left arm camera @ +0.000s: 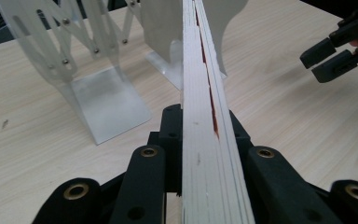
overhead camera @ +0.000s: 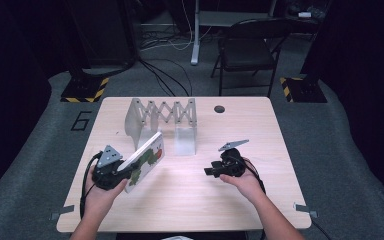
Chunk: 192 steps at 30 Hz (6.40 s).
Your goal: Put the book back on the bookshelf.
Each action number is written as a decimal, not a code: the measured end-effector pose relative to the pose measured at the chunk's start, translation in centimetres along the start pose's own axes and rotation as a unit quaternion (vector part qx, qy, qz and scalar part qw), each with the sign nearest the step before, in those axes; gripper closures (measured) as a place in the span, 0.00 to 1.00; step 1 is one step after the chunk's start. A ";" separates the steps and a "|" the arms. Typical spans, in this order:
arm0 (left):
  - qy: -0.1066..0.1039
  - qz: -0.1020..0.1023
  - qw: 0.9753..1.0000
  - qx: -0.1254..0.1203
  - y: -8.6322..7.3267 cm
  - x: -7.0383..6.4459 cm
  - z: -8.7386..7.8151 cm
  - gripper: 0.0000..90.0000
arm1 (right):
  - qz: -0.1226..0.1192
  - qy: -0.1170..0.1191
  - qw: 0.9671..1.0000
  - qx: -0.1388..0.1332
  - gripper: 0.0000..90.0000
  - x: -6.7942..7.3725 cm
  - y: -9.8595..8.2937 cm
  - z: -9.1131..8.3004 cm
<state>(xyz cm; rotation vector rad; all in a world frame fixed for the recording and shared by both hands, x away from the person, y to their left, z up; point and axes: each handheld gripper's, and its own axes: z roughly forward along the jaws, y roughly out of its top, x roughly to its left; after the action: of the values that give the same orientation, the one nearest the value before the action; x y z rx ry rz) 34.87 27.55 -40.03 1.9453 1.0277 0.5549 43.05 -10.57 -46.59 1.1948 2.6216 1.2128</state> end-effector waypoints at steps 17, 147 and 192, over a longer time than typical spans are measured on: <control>0.051 -0.035 0.998 -0.009 -1.1 2.8 -0.5 0.84 | 0.001 -0.003 1.000 0.004 0.57 0.0 -0.2 0.3; 0.158 -0.081 0.984 0.018 2.7 4.4 9.1 0.60 | 0.036 -0.003 0.999 0.009 0.50 -1.0 -0.6 0.5; 0.037 -0.070 0.997 0.019 -2.3 -1.2 0.6 0.58 | 0.034 -0.008 0.999 0.009 0.50 -1.1 -0.8 0.5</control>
<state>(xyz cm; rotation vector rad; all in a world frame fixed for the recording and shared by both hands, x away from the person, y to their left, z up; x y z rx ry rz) 33.59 27.01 -42.27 1.8800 1.2180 0.5355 43.50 -11.32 -47.73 1.3008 2.6067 1.1879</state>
